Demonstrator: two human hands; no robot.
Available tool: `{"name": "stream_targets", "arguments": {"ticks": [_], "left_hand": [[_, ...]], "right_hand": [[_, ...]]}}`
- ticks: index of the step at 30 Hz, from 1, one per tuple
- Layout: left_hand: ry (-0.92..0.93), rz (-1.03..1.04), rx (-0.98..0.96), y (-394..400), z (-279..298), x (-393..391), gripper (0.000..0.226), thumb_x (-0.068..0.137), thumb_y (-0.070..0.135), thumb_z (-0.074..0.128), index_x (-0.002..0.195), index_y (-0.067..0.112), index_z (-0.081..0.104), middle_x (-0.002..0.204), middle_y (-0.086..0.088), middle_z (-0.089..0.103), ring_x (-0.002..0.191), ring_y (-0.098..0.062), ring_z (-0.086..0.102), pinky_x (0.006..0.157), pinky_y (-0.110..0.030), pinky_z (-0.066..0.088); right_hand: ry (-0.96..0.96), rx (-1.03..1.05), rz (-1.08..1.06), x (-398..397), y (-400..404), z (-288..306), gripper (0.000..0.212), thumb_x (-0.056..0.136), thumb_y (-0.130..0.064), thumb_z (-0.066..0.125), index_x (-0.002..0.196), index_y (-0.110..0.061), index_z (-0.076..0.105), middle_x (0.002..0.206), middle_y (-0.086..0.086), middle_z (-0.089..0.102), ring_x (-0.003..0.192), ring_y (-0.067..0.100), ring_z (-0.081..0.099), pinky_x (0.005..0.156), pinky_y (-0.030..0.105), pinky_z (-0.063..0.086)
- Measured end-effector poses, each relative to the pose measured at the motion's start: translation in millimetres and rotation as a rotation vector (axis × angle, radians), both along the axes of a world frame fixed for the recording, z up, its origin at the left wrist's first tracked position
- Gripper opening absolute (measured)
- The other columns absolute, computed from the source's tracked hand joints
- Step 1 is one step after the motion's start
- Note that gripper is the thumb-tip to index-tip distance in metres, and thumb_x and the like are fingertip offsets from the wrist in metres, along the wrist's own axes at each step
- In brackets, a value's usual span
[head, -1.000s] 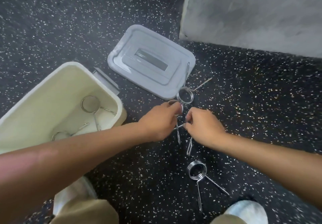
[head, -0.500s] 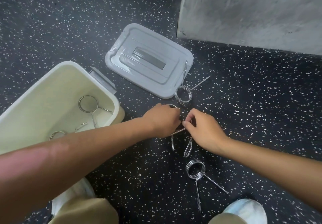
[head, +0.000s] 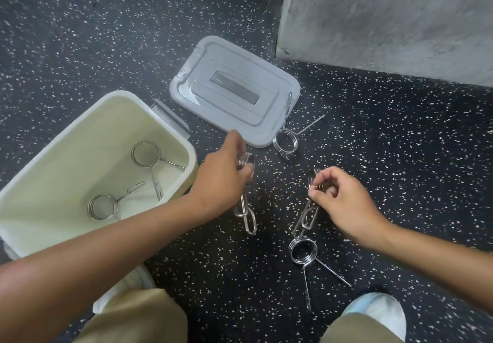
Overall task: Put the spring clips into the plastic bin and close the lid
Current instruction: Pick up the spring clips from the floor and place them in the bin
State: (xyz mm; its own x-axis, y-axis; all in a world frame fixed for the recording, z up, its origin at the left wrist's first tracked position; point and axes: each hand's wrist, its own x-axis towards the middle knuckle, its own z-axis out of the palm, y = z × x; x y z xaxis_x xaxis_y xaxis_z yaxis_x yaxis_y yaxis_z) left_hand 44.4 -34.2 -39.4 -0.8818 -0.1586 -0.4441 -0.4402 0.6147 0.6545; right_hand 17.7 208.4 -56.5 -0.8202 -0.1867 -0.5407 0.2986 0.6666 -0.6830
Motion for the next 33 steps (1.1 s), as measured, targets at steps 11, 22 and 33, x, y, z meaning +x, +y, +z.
{"name": "stream_targets", "arguments": {"ticks": [11,22,33], "left_hand": [[0.088,0.326,0.42,-27.2,93.3,29.7,0.043,0.092,0.008,0.055,0.124,0.035,0.063,0.083,0.006,0.067,0.077,-0.024,0.074,0.079,-0.049,0.063],[0.011,0.798,0.582,-124.8,91.3,70.6,0.059,0.092,-0.022,0.042,0.126,0.021,0.063,0.108,-0.015,0.06,0.076,-0.03,0.061,0.073,-0.038,0.065],[-0.138,1.099,0.38,-175.1,16.0,92.6,0.049,0.094,-0.018,0.038,0.122,0.022,0.047,0.113,-0.013,0.045,0.057,-0.023,0.057,0.089,-0.055,0.057]], "right_hand": [[0.183,-0.024,0.107,3.1,-37.3,42.2,0.031,0.101,-0.027,0.058,0.131,-0.027,0.047,0.08,0.003,0.065,0.048,0.008,0.042,0.051,0.02,0.039],[0.128,-0.063,0.2,7.8,-68.8,47.1,0.028,0.103,-0.024,0.052,0.123,-0.044,0.052,0.086,-0.01,0.072,0.077,0.002,0.07,0.069,0.021,0.048],[0.154,-0.211,0.17,-0.5,-119.5,65.1,0.027,0.104,-0.022,0.051,0.126,-0.036,0.058,0.096,-0.008,0.075,0.081,0.014,0.074,0.085,0.046,0.056]]}}
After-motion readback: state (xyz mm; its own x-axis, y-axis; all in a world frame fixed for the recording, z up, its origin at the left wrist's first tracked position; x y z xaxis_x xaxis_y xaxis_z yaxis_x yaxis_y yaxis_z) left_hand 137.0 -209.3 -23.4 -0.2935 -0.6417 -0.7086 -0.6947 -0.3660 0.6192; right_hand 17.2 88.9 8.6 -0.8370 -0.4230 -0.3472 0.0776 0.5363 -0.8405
